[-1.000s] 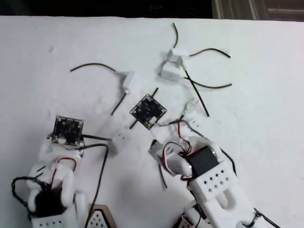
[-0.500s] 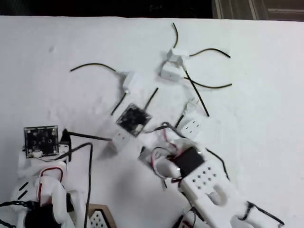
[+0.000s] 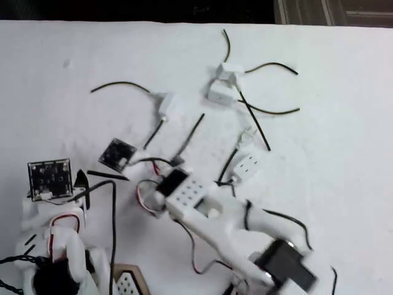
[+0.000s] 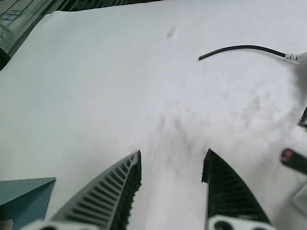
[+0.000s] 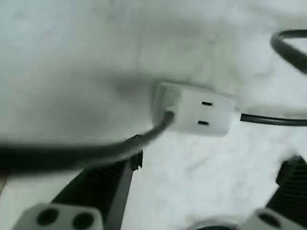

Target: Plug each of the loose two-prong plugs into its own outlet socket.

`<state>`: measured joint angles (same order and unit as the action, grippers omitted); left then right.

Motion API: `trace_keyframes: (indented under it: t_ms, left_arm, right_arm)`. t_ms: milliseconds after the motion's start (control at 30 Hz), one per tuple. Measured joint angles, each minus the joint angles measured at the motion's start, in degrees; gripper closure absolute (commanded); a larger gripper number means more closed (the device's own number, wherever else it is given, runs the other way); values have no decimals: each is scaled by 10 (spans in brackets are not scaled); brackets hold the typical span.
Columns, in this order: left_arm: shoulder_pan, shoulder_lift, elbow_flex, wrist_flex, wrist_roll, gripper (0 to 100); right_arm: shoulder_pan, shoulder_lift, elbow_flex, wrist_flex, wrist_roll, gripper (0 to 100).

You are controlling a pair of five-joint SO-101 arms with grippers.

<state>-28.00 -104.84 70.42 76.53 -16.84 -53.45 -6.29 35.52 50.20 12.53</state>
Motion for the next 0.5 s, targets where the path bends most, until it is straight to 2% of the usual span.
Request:
trace_keyframes:
  t_ms: [233, 300, 433, 500]
  left_arm:
    - [-1, 0, 0, 0, 0, 782]
    - [-1, 0, 0, 0, 0, 782]
    - [-1, 0, 0, 0, 0, 782]
    - [-1, 0, 0, 0, 0, 782]
  right_arm:
    - [0, 143, -90, -2, 0, 593]
    - [0, 171, -111, -2, 0, 656]
    - [4, 201, -144, -2, 0, 868]
    - [11, 206, -163, -2, 0, 940]
